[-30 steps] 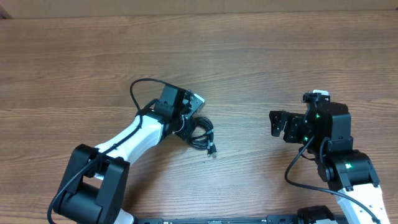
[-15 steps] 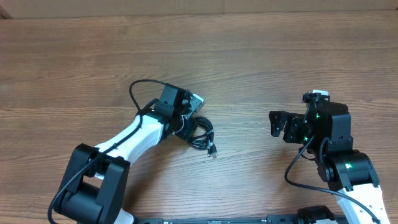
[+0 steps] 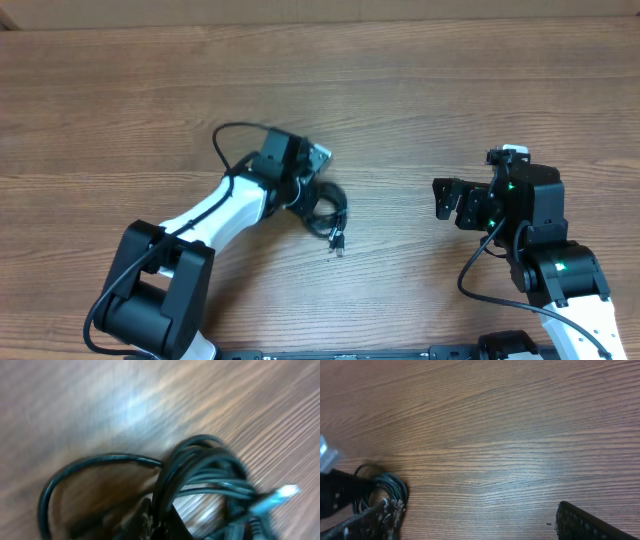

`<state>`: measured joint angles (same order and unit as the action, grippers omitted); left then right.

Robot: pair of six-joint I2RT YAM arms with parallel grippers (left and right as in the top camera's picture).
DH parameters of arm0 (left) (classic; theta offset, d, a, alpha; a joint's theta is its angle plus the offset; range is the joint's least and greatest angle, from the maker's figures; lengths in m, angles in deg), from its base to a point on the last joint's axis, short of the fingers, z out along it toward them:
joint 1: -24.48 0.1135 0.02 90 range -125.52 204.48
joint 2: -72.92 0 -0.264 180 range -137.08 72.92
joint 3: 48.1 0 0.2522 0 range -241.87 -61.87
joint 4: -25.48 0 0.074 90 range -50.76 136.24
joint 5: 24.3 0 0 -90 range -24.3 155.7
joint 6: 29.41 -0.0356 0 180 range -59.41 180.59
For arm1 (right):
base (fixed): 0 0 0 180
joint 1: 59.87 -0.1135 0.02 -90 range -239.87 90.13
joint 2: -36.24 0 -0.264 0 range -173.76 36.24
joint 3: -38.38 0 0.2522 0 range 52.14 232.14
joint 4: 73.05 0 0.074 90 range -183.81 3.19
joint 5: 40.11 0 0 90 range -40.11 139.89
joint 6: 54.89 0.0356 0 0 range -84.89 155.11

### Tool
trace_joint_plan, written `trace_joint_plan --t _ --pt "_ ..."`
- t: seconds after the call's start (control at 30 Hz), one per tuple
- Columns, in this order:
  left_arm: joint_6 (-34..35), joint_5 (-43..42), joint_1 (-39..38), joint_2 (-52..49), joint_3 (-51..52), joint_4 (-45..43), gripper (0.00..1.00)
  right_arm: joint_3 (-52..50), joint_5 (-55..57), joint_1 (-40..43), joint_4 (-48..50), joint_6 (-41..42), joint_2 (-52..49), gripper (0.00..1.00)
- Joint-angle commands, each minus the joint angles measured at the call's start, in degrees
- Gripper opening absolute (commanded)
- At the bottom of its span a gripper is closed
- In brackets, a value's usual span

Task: Untangle cables

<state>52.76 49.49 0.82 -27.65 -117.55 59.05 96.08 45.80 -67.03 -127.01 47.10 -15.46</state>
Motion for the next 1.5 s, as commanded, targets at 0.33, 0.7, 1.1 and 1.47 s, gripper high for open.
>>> trace_joint_plan --t 0.33,0.7,1.1,1.47 --pt "7.3 -24.2 -0.4 0.7 -18.5 3.8 0.04 1.5 -7.8 0.2 1.4 0.2 0.1 0.99" --pt "9.3 -29.4 -3.0 0.7 -18.5 3.7 0.04 1.5 -26.6 0.2 7.0 0.2 -8.2 0.66" --pt "9.4 -28.2 -4.2 0.7 -18.5 3.7 0.04 1.5 -26.6 0.2 8.4 0.3 -17.6 0.45" --pt "9.4 -32.3 -4.2 0.7 -18.5 3.1 0.04 1.4 -14.2 0.2 6.7 11.0 -18.9 0.50"
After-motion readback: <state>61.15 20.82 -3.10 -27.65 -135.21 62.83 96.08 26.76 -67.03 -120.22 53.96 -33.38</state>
